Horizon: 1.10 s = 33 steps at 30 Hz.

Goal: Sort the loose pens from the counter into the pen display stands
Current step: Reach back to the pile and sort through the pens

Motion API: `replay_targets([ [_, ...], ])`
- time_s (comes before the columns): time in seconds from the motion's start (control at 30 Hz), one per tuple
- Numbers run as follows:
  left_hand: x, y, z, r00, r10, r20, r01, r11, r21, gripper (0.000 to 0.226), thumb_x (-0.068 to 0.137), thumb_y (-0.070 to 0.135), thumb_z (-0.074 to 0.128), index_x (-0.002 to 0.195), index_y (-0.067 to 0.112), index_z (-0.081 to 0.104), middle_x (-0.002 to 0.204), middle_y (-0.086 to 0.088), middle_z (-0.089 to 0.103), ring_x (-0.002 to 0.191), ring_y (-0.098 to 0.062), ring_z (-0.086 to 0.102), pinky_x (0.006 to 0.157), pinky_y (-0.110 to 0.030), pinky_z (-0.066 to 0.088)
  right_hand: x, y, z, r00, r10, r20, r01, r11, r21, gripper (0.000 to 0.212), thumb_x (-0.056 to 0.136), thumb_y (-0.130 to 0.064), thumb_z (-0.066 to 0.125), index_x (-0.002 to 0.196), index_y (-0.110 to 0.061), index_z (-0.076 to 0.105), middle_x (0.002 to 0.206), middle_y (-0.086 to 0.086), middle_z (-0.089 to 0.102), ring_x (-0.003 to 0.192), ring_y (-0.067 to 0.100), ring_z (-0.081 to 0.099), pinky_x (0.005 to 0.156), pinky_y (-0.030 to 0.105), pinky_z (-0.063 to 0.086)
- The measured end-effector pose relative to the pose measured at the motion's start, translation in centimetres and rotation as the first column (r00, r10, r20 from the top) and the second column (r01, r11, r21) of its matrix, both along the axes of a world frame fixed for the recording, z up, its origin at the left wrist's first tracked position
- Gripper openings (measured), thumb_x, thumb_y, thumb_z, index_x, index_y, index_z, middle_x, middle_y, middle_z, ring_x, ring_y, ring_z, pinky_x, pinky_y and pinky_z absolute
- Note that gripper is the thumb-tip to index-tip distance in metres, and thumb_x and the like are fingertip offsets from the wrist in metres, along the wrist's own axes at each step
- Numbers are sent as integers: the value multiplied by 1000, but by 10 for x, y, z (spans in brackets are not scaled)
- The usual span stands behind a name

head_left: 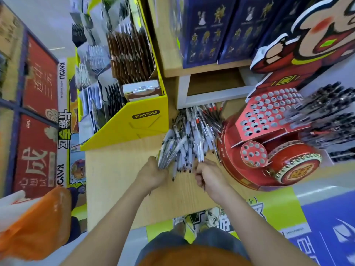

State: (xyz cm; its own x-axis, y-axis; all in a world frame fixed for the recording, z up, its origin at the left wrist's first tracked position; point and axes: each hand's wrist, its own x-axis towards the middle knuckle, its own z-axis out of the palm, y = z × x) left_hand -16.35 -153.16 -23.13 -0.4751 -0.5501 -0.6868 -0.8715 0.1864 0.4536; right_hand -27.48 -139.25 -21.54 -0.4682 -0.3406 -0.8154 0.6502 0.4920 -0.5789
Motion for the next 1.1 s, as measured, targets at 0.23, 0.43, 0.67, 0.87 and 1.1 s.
replay_targets([
  [0.23, 13, 20, 27, 995, 38, -96, -34, 998, 47, 25, 89, 23, 55, 104, 12, 38, 94, -7, 58, 83, -30, 60, 61, -33, 40, 25, -34, 5, 991, 85, 107, -70, 989, -130, 40, 81, -50, 73, 105, -18, 67, 70, -3, 54, 52, 8, 39, 41, 20, 28],
  [0.43, 22, 32, 40, 989, -111, -101, 105, 992, -64, 29, 89, 21, 57, 100, 17, 31, 84, 0, 52, 69, -22, 50, 47, -26, 28, 32, -48, 12, 994, 54, 95, -43, 993, -110, 39, 82, -41, 76, 113, -20, 64, 90, 0, 70, 65, 11, 59, 46, 21, 38],
  [0.67, 28, 20, 49, 934, 130, -333, 3, 928, 373, 43, 85, 35, 71, 111, 14, 45, 84, 0, 57, 56, -5, 47, 52, -24, 39, 29, -40, 18, 981, -13, 196, 67, 960, -271, 23, 88, -33, 69, 104, -16, 68, 91, 2, 75, 78, 18, 71, 70, 32, 54],
  [0.87, 15, 28, 67, 845, 341, -413, -82, 844, 529, 41, 98, 40, 45, 106, 0, 48, 77, -12, 53, 45, -6, 42, 43, -19, 30, 24, -37, 27, 987, -125, 104, 148, 957, -249, 29, 90, -33, 67, 98, -6, 63, 56, 6, 58, 44, 22, 46, 43, 28, 34],
  [1.1, 2, 39, 65, 853, 292, -432, -160, 935, 318, 14, 100, 30, 48, 105, 19, 55, 90, -16, 66, 49, -21, 57, 41, -22, 38, 24, -31, 36, 954, -300, -13, 289, 929, -230, 23, 89, -30, 64, 106, -14, 66, 90, 7, 74, 85, 27, 71, 73, 40, 55],
])
